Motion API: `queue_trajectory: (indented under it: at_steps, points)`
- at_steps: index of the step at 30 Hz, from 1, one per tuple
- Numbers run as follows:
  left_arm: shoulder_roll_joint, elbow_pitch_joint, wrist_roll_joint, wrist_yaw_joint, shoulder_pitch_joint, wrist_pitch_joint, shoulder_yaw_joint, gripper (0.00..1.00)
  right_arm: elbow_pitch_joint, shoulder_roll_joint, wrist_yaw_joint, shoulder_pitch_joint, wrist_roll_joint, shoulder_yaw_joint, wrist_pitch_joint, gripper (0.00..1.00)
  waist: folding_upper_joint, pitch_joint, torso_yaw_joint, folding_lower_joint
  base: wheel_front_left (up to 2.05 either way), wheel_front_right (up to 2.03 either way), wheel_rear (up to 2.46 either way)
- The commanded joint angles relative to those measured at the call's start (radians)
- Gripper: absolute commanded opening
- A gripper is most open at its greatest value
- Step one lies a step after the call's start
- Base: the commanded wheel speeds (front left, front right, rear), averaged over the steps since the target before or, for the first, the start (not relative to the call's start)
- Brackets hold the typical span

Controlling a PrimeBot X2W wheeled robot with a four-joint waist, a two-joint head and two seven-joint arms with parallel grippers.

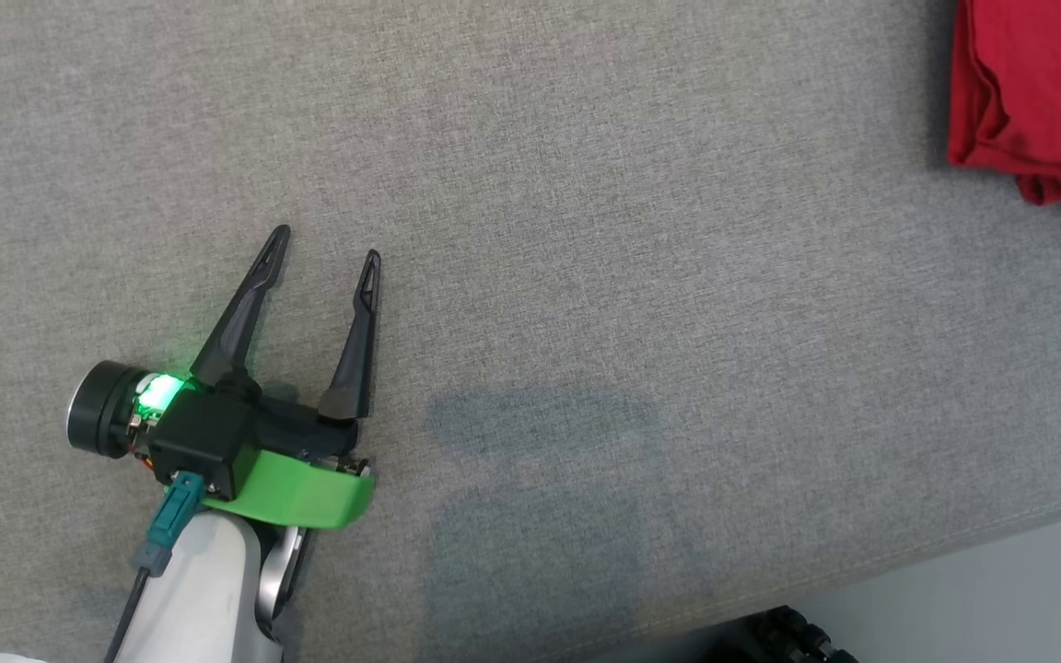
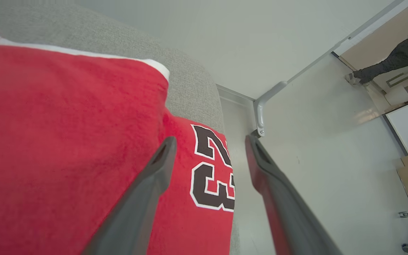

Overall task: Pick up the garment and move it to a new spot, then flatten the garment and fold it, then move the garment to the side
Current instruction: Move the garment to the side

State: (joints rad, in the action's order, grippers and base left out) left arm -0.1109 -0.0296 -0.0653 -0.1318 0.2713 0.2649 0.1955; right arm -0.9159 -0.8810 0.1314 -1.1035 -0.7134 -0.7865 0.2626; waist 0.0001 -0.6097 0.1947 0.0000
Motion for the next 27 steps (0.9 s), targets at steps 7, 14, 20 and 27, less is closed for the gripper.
queue_trajectory:
  at_steps: [7,14,20,27]
  points:
    - [0.015,-0.021,-0.010,0.002,-0.021,-0.002,0.003,1.00,0.096,0.157,-0.002,0.053,0.156,0.225,0.003,1.00,-0.0001,0.072,-0.020,0.0000,0.00,0.00,0.00]
    - [0.048,-0.050,-0.042,0.005,-0.061,-0.002,-0.007,1.00,0.359,0.348,-0.002,0.320,0.325,0.464,0.003,1.00,-0.0001,0.186,-0.084,0.0000,0.00,0.00,0.00]
    - [0.059,-0.079,-0.110,0.035,-0.105,-0.002,-0.034,1.00,0.500,0.510,-0.002,0.523,0.412,0.551,0.003,1.00,-0.0001,0.296,-0.151,0.0000,0.00,0.00,0.00]
    - [0.060,-0.086,-0.244,0.076,-0.177,-0.002,-0.058,1.00,0.619,0.671,-0.002,0.711,0.450,0.604,0.003,1.00,-0.0001,0.431,-0.211,0.0000,0.00,0.00,0.00]
